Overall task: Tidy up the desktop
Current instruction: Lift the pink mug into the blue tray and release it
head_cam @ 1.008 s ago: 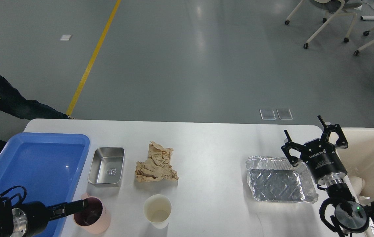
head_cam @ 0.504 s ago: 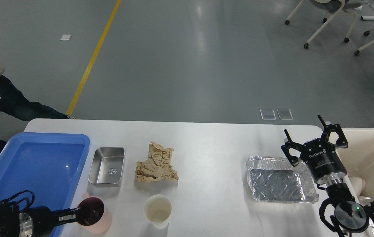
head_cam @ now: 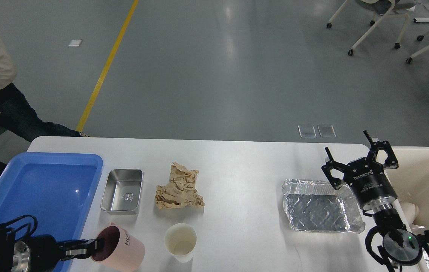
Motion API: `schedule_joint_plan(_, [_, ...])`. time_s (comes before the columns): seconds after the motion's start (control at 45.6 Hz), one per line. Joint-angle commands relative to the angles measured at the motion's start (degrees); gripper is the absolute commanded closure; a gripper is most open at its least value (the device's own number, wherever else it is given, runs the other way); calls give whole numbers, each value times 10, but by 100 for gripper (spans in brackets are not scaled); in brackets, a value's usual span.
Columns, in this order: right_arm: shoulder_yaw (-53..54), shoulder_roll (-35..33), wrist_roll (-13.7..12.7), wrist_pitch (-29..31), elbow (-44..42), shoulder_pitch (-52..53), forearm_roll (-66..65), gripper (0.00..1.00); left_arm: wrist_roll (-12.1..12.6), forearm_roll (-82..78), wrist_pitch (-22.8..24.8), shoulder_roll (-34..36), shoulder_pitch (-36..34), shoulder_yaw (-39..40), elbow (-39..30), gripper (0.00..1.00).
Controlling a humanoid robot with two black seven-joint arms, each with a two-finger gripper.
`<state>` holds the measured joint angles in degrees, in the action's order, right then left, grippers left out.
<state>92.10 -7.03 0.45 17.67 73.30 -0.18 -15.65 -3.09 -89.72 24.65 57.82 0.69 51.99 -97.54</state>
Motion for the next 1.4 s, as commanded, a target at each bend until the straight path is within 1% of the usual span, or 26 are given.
schedule_joint_plan(0.0, [-1, -1, 0, 0, -1, -1, 0, 0, -5, 2, 22, 11, -1, 73, -6, 100])
schedule_joint_plan(0.066, [-1, -1, 0, 0, -1, -1, 0, 0, -5, 6, 51, 12, 0, 125, -12, 100])
schedule_joint_plan(0.175, [-1, 0, 0, 0, -1, -2, 0, 0, -6, 33, 130, 12, 0, 223, -13, 100])
schedule_joint_plan(0.241, [-1, 4, 0, 0, -1, -2, -1, 0, -6, 43, 167, 12, 0, 279, -13, 100])
schedule_joint_plan(0.351, [-1, 6, 0, 0, 0, -3, 0, 0, -6, 45, 203, 12, 1, 335, -12, 100])
schedule_joint_plan(0.438, [-1, 6, 0, 0, 0, -3, 0, 0, -6, 45, 209, 12, 2, 344, -12, 100])
schedule_joint_plan(0.57, [-1, 5, 0, 0, 1, -4, 0, 0, -3, 44, 208, 12, 7, 343, -4, 100])
schedule_joint_plan(0.636, [-1, 4, 0, 0, 1, -4, 0, 0, -1, 41, 204, 11, 21, 338, 10, 100])
schedule_joint_plan(0.745, [-1, 4, 0, 0, 1, -4, 0, 0, 0, 31, 196, 5, 52, 336, 48, 100])
schedule_joint_plan(0.943, [-10, 6, 0, 0, 0, -3, 0, 0, -4, -15, 163, -22, 91, 319, 130, 100])
schedule_joint_plan(1.118, [-12, 6, 0, 0, 0, -2, 0, 0, -4, -65, 122, -51, 95, 288, 183, 100])
schedule_joint_plan(1.381, [-13, 5, 0, 0, 0, -3, -1, 0, -4, -93, 38, -53, 92, 215, 234, 100])
